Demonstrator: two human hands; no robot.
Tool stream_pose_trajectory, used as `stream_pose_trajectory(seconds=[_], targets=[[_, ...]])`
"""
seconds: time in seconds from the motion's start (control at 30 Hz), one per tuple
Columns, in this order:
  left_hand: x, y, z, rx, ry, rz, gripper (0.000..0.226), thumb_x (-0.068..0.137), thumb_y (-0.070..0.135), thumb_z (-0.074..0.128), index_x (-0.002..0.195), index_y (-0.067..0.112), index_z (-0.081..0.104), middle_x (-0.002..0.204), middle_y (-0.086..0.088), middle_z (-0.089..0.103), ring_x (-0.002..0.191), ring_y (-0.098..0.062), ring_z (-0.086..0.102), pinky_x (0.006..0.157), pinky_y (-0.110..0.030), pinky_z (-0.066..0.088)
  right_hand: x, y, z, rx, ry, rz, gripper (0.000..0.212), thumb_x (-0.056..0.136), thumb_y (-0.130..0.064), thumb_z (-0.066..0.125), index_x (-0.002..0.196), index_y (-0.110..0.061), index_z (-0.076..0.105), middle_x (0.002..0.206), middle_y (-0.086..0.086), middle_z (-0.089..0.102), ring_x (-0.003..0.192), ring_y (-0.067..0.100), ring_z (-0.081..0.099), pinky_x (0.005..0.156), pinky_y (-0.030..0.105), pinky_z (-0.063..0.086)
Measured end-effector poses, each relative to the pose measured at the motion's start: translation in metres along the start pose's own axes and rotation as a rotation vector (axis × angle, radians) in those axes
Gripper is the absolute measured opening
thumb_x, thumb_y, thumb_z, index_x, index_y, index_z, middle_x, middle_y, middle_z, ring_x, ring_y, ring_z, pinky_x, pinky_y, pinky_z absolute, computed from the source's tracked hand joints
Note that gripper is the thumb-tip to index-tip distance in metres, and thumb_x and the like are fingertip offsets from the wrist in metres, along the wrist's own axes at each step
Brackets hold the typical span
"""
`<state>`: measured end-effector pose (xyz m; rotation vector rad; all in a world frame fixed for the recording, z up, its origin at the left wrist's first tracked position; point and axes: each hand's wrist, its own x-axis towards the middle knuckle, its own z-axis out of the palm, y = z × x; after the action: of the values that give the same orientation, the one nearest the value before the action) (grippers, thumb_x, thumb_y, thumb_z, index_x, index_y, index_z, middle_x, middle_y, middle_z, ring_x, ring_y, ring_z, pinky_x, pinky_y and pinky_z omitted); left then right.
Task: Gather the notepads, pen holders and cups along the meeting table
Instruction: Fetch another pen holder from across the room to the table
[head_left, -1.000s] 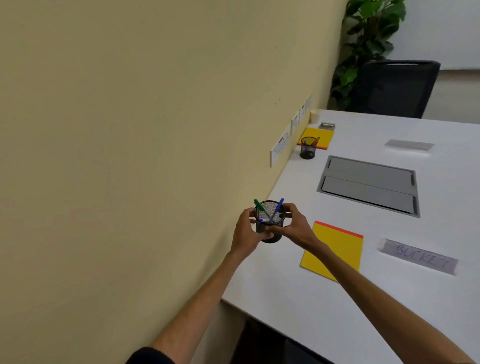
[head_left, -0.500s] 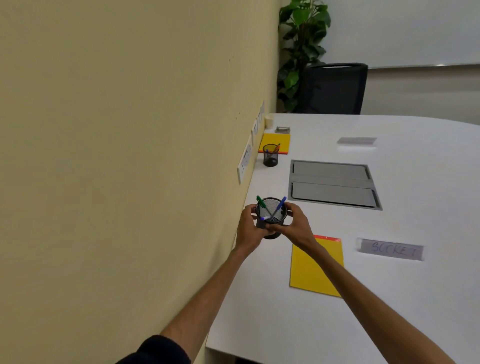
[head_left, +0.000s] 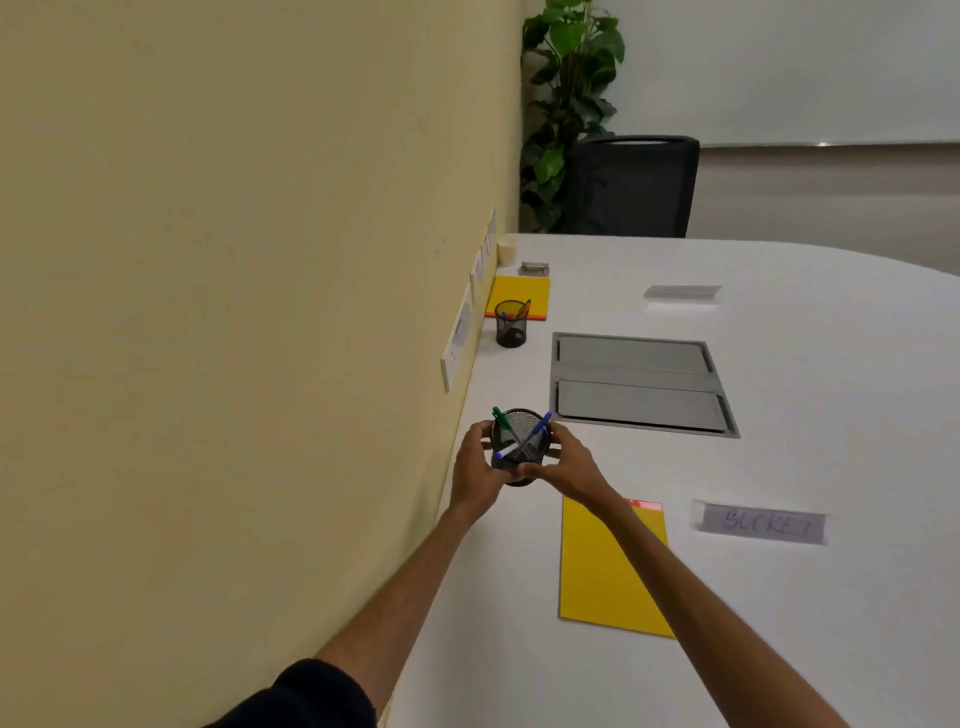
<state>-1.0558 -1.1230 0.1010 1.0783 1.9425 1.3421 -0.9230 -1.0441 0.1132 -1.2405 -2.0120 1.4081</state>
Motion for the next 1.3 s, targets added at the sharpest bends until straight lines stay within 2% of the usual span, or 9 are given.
stream_pose_trajectory(seconds=[0.07, 0.27, 0.4, 0.47, 0.57, 0.8, 0.97, 1.13, 1.3], targets=[[0.017, -0.013, 0.014, -0.025, 0.008, -0.031, 0.075, 0.066, 0.005, 0.086, 0.130, 0.010, 0.048, 0.131, -0.007, 0.059, 0.115, -0.022, 0.057, 0.086, -0.024, 0.053, 0.020, 0.011, -0.004, 0.003, -0.033, 0.053, 0.085, 0.075, -0.011, 0.082, 0.146, -0.009, 0.036, 0.146, 0.013, 0.048, 0.127, 0.028, 0.053, 0.090, 0.026, 0.047], [0.073, -0.051, 0.031, -0.153, 0.045, -0.120, 0.068, 0.065, -0.006, 0.083, 0.120, 0.020, 0.052, 0.123, -0.001, 0.063, 0.109, -0.014, 0.059, 0.079, -0.013, 0.052, 0.085, 0.035, 0.009, 0.140, -0.005, 0.134, 0.073, 0.072, 0.007, 0.072, 0.136, -0.013, 0.044, 0.140, 0.009, 0.052, 0.120, 0.023, 0.053, 0.083, 0.021, 0.048], [0.111, -0.062, 0.028, -0.250, 0.090, -0.181, 0.066, 0.064, -0.016, 0.078, 0.121, 0.012, 0.057, 0.112, 0.001, 0.063, 0.101, -0.016, 0.062, 0.069, -0.009, 0.053, 0.130, 0.044, 0.027, 0.267, -0.007, 0.160, 0.063, 0.076, 0.006, 0.066, 0.134, -0.011, 0.047, 0.135, 0.006, 0.054, 0.122, 0.028, 0.055, 0.098, 0.043, 0.053], [0.129, -0.068, 0.034, -0.286, 0.091, -0.202, 0.064, 0.067, -0.017, 0.076, 0.123, 0.008, 0.057, 0.112, 0.000, 0.063, 0.096, -0.012, 0.062, 0.064, -0.009, 0.053, 0.148, 0.051, 0.032, 0.317, 0.009, 0.173, 0.066, 0.077, 0.006, 0.065, 0.137, -0.012, 0.045, 0.137, 0.005, 0.053, 0.124, 0.027, 0.053, 0.101, 0.046, 0.051], [0.157, -0.076, 0.050, -0.321, 0.099, -0.223, 0.067, 0.070, -0.015, 0.075, 0.130, 0.006, 0.056, 0.116, -0.001, 0.065, 0.099, -0.014, 0.064, 0.067, -0.012, 0.056, 0.174, 0.064, 0.033, 0.389, 0.035, 0.192, 0.070, 0.077, 0.008, 0.063, 0.139, -0.017, 0.043, 0.135, 0.000, 0.052, 0.123, 0.021, 0.050, 0.099, 0.041, 0.050], [0.197, -0.099, 0.069, -0.393, 0.153, -0.250, 0.074, 0.069, -0.015, 0.074, 0.135, 0.010, 0.053, 0.130, -0.004, 0.063, 0.117, -0.019, 0.062, 0.092, -0.034, 0.057, 0.221, 0.068, 0.029, 0.408, -0.048, 0.204, 0.077, 0.074, 0.009, 0.059, 0.144, -0.013, 0.036, 0.137, 0.004, 0.050, 0.121, 0.023, 0.051, 0.091, 0.033, 0.049], [0.216, -0.109, 0.070, -0.392, 0.127, -0.260, 0.075, 0.069, -0.019, 0.070, 0.136, 0.011, 0.052, 0.125, 0.001, 0.064, 0.113, -0.018, 0.064, 0.084, -0.023, 0.057, 0.237, 0.068, 0.035, 0.430, -0.048, 0.233, 0.077, 0.075, 0.015, 0.053, 0.145, -0.011, 0.034, 0.140, 0.008, 0.048, 0.118, 0.024, 0.051, 0.076, 0.023, 0.052], [0.232, -0.118, 0.070, -0.356, 0.091, -0.245, 0.068, 0.076, -0.019, 0.064, 0.137, 0.009, 0.053, 0.119, 0.003, 0.066, 0.111, -0.016, 0.064, 0.085, -0.022, 0.056, 0.249, 0.070, 0.039, 0.428, -0.053, 0.218, 0.080, 0.077, 0.016, 0.052, 0.148, -0.013, 0.031, 0.149, 0.009, 0.044, 0.129, 0.030, 0.049, 0.088, 0.031, 0.050], [0.237, -0.124, 0.071, -0.321, 0.078, -0.269, 0.065, 0.080, -0.017, 0.061, 0.140, 0.009, 0.050, 0.125, -0.004, 0.065, 0.118, -0.021, 0.062, 0.100, -0.040, 0.052, 0.249, 0.072, 0.042, 0.375, -0.066, 0.168, 0.082, 0.082, 0.011, 0.057, 0.152, -0.019, 0.026, 0.156, 0.007, 0.035, 0.142, 0.029, 0.035, 0.111, 0.049, 0.038]])
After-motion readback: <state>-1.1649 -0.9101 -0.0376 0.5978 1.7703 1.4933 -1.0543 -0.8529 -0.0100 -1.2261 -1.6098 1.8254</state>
